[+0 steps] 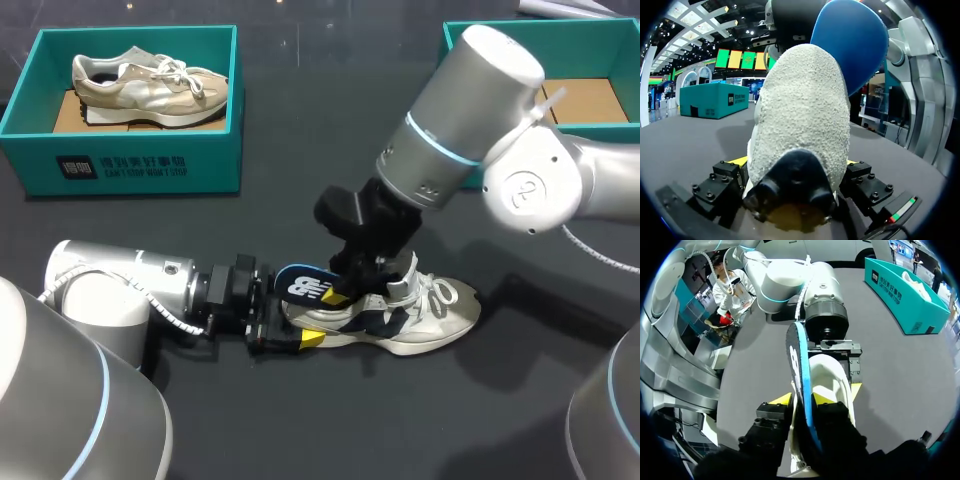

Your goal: Take the shoe out of the shoebox, open the shoe tongue, remove and reinsert the insole, then place the shoe into the shoebox

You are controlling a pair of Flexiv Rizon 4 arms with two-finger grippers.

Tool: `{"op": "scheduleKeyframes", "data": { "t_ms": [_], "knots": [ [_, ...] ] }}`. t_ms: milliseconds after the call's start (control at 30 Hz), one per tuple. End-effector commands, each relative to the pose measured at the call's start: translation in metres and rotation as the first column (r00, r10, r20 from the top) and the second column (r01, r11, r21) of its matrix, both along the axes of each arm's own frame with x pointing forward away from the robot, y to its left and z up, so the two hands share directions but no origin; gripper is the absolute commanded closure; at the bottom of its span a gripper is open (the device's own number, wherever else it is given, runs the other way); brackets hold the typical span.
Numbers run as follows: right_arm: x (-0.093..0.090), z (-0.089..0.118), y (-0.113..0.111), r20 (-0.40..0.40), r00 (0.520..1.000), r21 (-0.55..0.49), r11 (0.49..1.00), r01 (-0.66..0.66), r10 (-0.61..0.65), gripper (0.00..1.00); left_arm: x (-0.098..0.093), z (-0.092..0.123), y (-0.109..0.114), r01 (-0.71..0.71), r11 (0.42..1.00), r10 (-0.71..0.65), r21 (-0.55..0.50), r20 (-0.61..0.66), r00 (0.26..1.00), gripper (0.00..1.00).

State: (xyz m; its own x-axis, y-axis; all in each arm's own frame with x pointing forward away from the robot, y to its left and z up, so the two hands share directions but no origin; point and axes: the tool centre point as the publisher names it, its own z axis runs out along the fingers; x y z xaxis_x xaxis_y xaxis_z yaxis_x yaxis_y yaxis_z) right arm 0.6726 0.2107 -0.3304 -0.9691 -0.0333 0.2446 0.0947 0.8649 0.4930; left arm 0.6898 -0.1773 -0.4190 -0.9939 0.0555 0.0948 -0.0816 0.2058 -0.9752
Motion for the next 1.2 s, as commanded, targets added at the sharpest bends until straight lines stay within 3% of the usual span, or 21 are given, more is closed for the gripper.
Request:
{"op": "scheduleKeyframes", "data": {
  "t_ms": [33, 167, 233, 367, 700, 1067, 1133, 1200],
  "knots": [
    [-0.001, -0.006, 0.003, -0.003, 1.000, 0.010, 1.000, 0.005, -0.005, 0.78, -0.001, -0.002, 0.001, -0.001, 1.000, 0.001, 0.001, 0.000, 1.000, 1.00],
    [-0.001, -0.008, 0.002, -0.007, 1.000, 0.019, 1.000, 0.009, -0.009, 0.80, -0.001, -0.002, 0.001, -0.001, 1.000, 0.001, 0.001, 0.000, 1.000, 1.00],
    [0.000, -0.009, 0.001, -0.008, 1.000, 0.031, 0.999, 0.009, -0.009, 1.00, -0.001, -0.002, 0.001, -0.001, 1.000, 0.001, 0.001, 0.000, 1.000, 1.00],
    [0.001, -0.004, 0.003, 0.020, 1.000, 0.052, 0.999, -0.012, 0.011, 1.00, -0.001, -0.002, 0.001, -0.001, 1.000, 0.001, 0.001, 0.000, 1.000, 1.00],
    [-0.003, 0.042, 0.036, 0.159, 0.974, 0.059, 0.983, -0.174, 0.163, 1.00, -0.001, -0.002, 0.001, -0.001, 1.000, 0.001, 0.001, 0.000, 1.000, 1.00],
    [-0.003, 0.042, 0.036, 0.159, 0.974, 0.059, 0.983, -0.174, 0.163, 1.00, -0.001, -0.002, 0.001, -0.001, 1.000, 0.001, 0.001, 0.000, 1.000, 1.00],
    [-0.013, 0.055, 0.040, 0.187, 0.965, 0.205, 0.954, -0.220, 0.183, 1.00, -0.001, -0.002, 0.001, -0.001, 1.000, 0.001, 0.001, 0.000, 1.000, 1.00],
    [-0.017, 0.076, 0.042, 0.211, 0.961, 0.234, 0.945, -0.227, 0.179, 1.00, -0.001, -0.002, 0.001, -0.001, 1.000, 0.001, 0.001, 0.000, 1.000, 1.00]
  ]
}}
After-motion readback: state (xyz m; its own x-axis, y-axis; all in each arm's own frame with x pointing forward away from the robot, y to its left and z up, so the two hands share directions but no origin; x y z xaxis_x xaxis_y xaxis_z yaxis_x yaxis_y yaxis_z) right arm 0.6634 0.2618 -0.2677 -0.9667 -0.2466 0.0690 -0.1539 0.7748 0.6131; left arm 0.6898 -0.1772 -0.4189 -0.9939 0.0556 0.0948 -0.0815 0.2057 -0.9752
